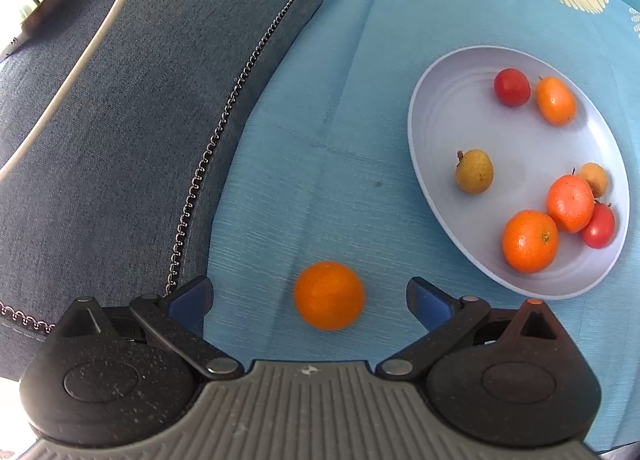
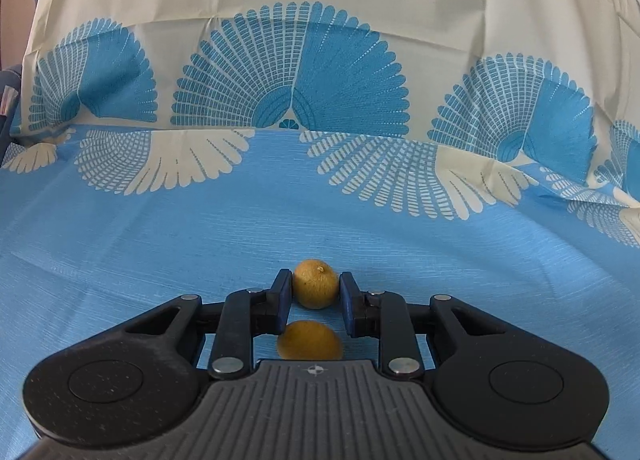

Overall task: Organize fruits
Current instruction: 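Grasp the orange with the left tool while the right tool grasps a tan fruit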

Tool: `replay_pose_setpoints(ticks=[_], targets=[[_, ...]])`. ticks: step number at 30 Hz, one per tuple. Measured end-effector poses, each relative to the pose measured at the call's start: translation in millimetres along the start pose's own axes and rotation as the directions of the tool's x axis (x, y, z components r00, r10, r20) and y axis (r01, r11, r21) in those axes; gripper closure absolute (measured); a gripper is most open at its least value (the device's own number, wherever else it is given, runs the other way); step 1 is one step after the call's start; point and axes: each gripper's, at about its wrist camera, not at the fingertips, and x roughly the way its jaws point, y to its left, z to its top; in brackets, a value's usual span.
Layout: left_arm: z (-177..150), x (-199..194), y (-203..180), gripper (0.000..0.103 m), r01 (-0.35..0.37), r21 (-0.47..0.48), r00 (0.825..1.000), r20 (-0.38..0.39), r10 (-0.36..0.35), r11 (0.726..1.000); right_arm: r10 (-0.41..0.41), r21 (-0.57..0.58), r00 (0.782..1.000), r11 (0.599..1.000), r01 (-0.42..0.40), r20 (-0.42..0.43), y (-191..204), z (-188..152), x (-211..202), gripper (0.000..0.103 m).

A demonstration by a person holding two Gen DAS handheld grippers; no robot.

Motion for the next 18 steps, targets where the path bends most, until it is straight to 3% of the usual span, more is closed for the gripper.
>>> replay_pose_setpoints(ticks=[6,12,18], targets=[[-3.0,-0.9,-5.8,0.0,-0.01,0.008,1.0,-0.001,0.01,1.0,-0.015,-0.01,1.0,1.0,0.015,0.01,1.9,-1.7,-4.5,0.078],[-4.9,-8.5,-2.4,0.0,0.015,-0.007,1.0,0.026,-0.015,1.0,-0.01,0.0,0.999,1.0,0.01,0.048,2.8,2.9,-44.7,0.078],[-14.1,-17.4,1.8,0.0,0.061,0.019,0.997,0.056,-0.062,0.998,0.136,-0.017,0.99,0.991,-0.135,0.047,32.0,14.5,-119.1,0.077]])
